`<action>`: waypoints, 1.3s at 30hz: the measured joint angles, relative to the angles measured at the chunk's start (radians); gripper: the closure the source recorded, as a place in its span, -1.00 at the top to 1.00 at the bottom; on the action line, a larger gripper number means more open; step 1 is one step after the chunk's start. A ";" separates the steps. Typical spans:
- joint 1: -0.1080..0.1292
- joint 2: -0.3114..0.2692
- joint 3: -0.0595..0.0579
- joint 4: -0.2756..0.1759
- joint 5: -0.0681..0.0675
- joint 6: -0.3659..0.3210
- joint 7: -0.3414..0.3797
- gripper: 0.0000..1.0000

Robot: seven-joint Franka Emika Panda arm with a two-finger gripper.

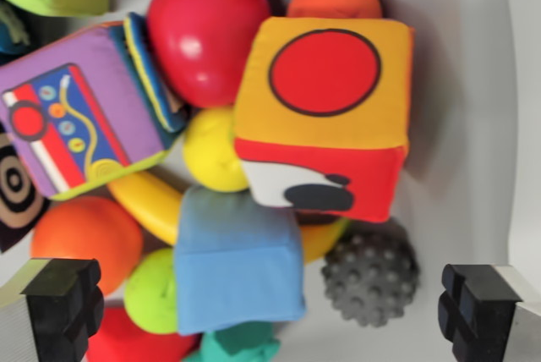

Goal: Pick an object from the bin

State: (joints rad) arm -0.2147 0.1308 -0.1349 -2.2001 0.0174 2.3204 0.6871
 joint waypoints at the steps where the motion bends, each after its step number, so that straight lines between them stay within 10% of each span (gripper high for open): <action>1: -0.004 0.004 -0.003 -0.002 0.002 0.006 -0.004 1.00; 39: -0.020 0.225 0.003 -0.039 0.061 0.263 -0.049 1.00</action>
State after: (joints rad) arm -0.2343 0.3559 -0.1314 -2.2389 0.0786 2.5832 0.6378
